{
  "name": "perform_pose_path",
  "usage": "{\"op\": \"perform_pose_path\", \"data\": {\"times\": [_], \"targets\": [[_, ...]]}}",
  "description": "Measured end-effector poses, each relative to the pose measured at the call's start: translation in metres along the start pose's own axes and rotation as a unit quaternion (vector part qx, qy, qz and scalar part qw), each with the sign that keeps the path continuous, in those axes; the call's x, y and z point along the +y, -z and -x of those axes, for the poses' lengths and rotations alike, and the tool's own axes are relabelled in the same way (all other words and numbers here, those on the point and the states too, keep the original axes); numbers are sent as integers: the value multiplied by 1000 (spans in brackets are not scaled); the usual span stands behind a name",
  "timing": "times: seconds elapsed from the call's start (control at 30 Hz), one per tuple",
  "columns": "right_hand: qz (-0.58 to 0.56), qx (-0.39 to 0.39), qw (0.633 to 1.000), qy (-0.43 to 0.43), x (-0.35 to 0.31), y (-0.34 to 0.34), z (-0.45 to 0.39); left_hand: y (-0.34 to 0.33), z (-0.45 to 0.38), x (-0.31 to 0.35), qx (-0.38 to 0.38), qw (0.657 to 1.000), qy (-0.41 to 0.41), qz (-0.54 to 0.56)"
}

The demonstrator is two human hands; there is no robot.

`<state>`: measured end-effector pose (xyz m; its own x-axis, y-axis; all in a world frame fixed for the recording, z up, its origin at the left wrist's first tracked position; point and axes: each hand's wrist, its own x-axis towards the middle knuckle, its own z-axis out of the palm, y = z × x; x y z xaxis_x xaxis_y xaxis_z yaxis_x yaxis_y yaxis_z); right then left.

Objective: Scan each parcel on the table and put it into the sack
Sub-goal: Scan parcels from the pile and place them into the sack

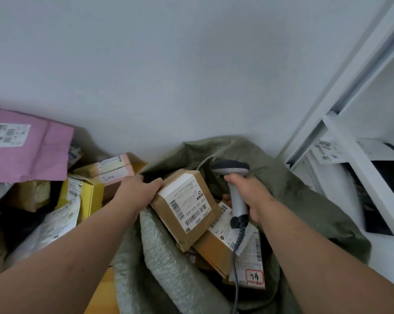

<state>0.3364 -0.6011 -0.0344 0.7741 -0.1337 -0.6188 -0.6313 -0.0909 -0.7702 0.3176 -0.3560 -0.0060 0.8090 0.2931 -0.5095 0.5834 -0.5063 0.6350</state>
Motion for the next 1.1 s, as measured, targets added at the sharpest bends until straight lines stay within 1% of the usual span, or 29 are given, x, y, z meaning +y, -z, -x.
{"op": "perform_pose_path", "data": {"times": [0.1, 0.17, 0.23, 0.3, 0.37, 0.43, 0.5, 0.6, 0.67, 0.73, 0.8, 0.9, 1.0, 1.1], "targets": [[18, 1, 1000, 15, -2, 0, 1, 10, 1, 4, 75, 995, -36, -48], [24, 7, 999, 46, -4, -1, 3, 19, 4, 9, 146, 986, -74, -30], [25, 3, 997, 70, -8, -4, 3, 29, 11, 13, 216, 969, -117, 4], [55, -11, 996, 63, -9, -7, 2, 34, 18, 17, 263, 953, -148, 22], [124, -13, 992, 30, -9, -10, 0, 36, 19, 18, 259, 954, -152, 9], [175, -8, 985, 3, -9, -12, -1, 35, 17, 17, 216, 966, -140, -28], [192, -6, 981, 0, -9, -16, -2, 33, 17, 14, 170, 973, -137, -73], [220, -2, 975, 16, -10, -20, -4, 32, 20, 11, 141, 977, -139, -84], [198, 4, 980, 27, -12, -20, -2, 32, 23, 11, 141, 976, -147, -81], [123, 22, 991, 44, -17, -19, 1, 33, 24, 11, 149, 974, -151, -78], [54, 47, 994, 85, -29, -16, 10, 33, 25, 14, 162, 971, -158, -72], [11, 70, 983, 170, -59, -12, 36, 35, 29, 19, 183, 967, -165, -59], [10, 74, 960, 271, -89, -10, 68, 37, 37, 27, 203, 963, -172, -37], [5, 88, 926, 368, -116, -8, 98, 40, 50, 34, 235, 953, -192, -11]]}}
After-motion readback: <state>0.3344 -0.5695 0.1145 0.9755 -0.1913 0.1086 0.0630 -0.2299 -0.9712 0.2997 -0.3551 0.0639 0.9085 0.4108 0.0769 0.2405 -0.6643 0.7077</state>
